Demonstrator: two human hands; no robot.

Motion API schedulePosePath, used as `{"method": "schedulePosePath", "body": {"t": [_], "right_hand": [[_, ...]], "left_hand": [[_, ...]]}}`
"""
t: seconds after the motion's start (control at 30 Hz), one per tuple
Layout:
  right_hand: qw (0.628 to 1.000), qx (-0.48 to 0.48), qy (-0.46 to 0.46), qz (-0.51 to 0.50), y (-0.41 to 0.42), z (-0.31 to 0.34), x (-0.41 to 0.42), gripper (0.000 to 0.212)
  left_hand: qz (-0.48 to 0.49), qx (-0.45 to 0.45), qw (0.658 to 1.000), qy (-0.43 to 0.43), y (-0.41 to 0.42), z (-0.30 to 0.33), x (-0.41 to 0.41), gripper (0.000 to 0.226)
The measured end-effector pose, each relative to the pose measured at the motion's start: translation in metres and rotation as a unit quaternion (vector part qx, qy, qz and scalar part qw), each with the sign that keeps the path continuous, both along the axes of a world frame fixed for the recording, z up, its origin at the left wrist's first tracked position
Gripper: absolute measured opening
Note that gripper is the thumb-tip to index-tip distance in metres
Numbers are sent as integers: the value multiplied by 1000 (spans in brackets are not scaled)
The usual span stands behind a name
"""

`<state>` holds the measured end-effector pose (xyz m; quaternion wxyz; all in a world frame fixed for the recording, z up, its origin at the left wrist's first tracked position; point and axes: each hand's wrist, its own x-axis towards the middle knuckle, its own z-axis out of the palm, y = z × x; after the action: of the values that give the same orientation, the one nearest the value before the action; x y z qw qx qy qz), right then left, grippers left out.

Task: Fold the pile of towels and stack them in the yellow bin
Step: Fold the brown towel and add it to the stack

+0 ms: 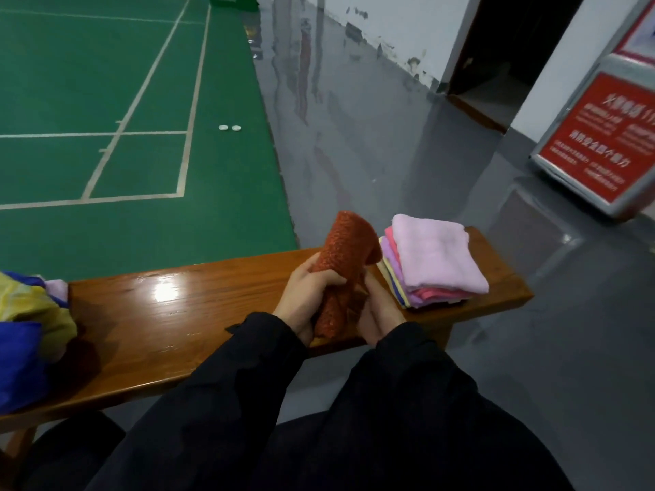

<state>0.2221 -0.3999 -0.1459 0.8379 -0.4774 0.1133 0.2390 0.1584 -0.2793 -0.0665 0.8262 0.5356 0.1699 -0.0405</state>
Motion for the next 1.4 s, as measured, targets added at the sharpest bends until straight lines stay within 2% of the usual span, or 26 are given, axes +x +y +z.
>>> {"method": "schedulePosePath", "body": {"t": [0.07, 0.17, 0.23, 0.33, 0.43, 0.5, 0.63, 0.67, 0.7, 0.77, 0.8, 0.83, 0.9, 0.93, 1.03, 1.17, 1.3, 1.4], "right_hand": [[998, 58, -27, 6, -16, 25, -5, 50], [996, 30, -71, 45, -51, 53, 0, 61], [993, -20, -114, 33, -75, 63, 6, 58], [963, -188, -187, -55, -111, 70, 19, 41], [901, -345, -238, -110, -137, 82, 36, 33], [871, -389, -265, -143, -151, 93, 53, 24], [843, -429, -266, -186, -174, 106, 92, 35], [831, -462, -251, -183, -180, 103, 101, 41], [810, -515, -230, -161, -183, 97, 107, 51], [725, -648, -214, -93, -188, 80, 110, 69], [680, -688, -244, -66, -188, 71, 110, 70], [651, -702, -288, -33, -187, 60, 110, 65], [627, -700, -339, 42, -182, 39, 110, 52], [630, -697, -338, 55, -179, 33, 110, 49], [641, -674, -366, -16, -168, 34, 107, 39], [622, -637, -450, -71, -142, 59, 90, 22], [638, -604, -476, -39, -93, 81, 69, 20], [644, -582, -496, 21, -43, 87, 53, 22]], "left_hand": [[-14, -81, 996, -24, -10, 21, 0, 35], [-37, -172, 983, -52, -22, 39, 0, 40], [-46, -203, 976, -59, -31, 44, 1, 41], [-35, -221, 974, -43, -53, 33, 8, 41], [3, -105, 994, -38, -82, 19, 30, 42], [20, -20, 998, -63, -98, 19, 52, 53], [-17, 70, 994, -85, -112, 18, 106, 91], [-36, 125, 989, -75, -115, 13, 117, 100], [-58, 228, 970, -67, -115, 3, 128, 101], [-108, 461, 879, -53, -114, -24, 136, 84], [-132, 517, 843, -65, -116, -35, 135, 74], [-154, 527, 832, -84, -118, -47, 135, 68], [-178, 502, 839, -106, -121, -61, 136, 66], [-184, 499, 840, -111, -121, -64, 136, 67], [-167, 486, 849, -127, -119, -59, 138, 68], [-88, 440, 880, -154, -108, -39, 130, 53], [-1, 329, 935, -133, -80, -16, 109, 32], [43, 309, 942, -122, -43, -4, 81, 28]]}}
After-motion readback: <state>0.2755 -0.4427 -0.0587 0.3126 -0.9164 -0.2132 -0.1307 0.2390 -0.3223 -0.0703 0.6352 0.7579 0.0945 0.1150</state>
